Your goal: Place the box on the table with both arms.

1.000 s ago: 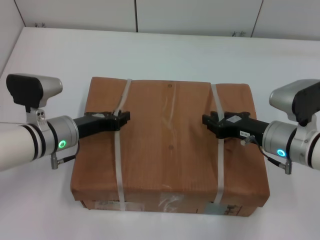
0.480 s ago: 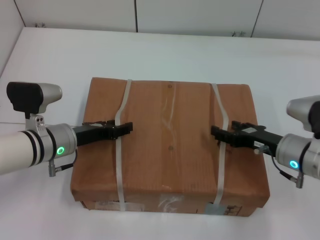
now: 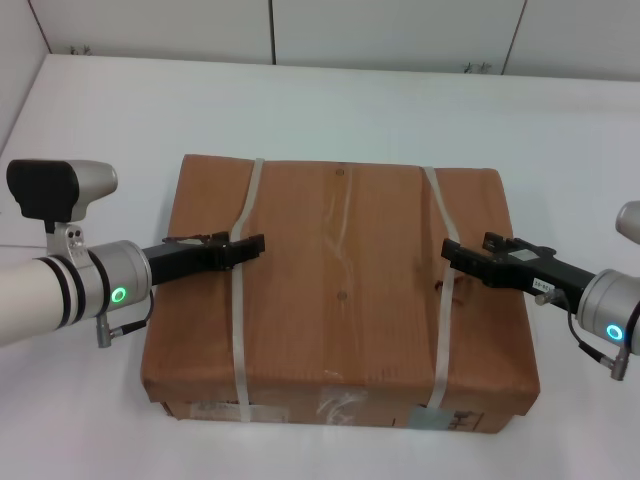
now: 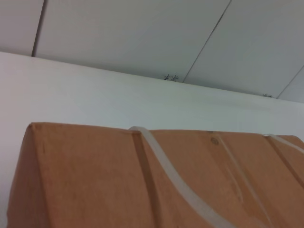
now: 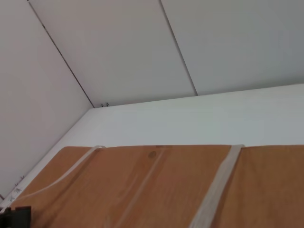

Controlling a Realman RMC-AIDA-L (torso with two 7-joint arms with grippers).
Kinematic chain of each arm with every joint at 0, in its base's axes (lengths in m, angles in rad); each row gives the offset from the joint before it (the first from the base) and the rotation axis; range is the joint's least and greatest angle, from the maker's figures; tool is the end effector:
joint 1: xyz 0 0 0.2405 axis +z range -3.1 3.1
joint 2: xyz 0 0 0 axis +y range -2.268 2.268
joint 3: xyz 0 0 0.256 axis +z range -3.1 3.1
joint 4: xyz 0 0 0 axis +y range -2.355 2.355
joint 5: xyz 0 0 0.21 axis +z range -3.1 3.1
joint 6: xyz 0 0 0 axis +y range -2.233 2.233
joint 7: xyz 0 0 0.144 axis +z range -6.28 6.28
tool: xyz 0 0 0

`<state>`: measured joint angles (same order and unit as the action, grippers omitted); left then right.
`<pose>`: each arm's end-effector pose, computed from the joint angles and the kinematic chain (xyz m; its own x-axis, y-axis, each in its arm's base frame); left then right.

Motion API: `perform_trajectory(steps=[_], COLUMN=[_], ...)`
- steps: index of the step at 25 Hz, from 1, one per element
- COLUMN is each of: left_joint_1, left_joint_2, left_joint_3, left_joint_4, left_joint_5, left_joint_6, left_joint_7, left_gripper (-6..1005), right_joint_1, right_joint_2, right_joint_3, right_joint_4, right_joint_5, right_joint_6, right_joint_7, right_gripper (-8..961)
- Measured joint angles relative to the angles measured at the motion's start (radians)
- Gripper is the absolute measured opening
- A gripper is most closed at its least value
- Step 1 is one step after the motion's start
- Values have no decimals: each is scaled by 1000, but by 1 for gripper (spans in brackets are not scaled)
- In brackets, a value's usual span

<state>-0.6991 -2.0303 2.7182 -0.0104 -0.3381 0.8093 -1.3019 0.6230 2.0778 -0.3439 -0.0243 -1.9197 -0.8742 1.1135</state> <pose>-0.3185 0.3600 -0.0757 0.4838 0.6712 0.5616 0.8750 -0.3834 -0.2956 0.3209 0.3383 -0.0866 0.5154 -0.6003 -0.6116 -0.8537 -0.4220 -0.3052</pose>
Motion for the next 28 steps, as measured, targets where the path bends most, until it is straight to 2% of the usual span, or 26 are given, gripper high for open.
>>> perform_trajectory(steps=[6, 10, 14, 17, 20, 24, 26, 28], left_joint_1=[-2, -1, 22, 59, 96, 110, 111, 106], left_joint_2=[2, 10, 22, 34, 58, 116, 136, 142], left_joint_3=[0, 0, 0, 0, 8, 69, 96, 115], left_joint_4=[-1, -2, -4, -4, -4, -3, -5, -17], left_joint_5=[-3, -23, -89, -156, -181, -134, -121, -116], left_joint_6=[6, 60, 177, 353, 580, 867, 955, 1004], left_joint_7=[8, 15, 78, 204, 313, 388, 391, 391], left_gripper=[627, 625, 623, 622, 621, 619, 620, 621], right_joint_1=[-13, -26, -50, -73, -105, -127, -124, -120], right_joint_2=[-1, -1, 0, -1, -1, -6, -7, -8], right_joint_3=[0, -1, -1, -1, -4, -45, -80, -106], right_joint_4=[-15, -33, -60, -93, -152, -251, -306, -345], right_joint_5=[0, -1, 12, 24, 24, -20, -57, -78], right_joint_6=[-14, -48, -112, -190, -356, -669, -801, -904], right_joint_7=[4, 5, 6, -3, -51, -148, -156, -154], right_gripper=[813, 813, 813, 813, 813, 813, 813, 813])
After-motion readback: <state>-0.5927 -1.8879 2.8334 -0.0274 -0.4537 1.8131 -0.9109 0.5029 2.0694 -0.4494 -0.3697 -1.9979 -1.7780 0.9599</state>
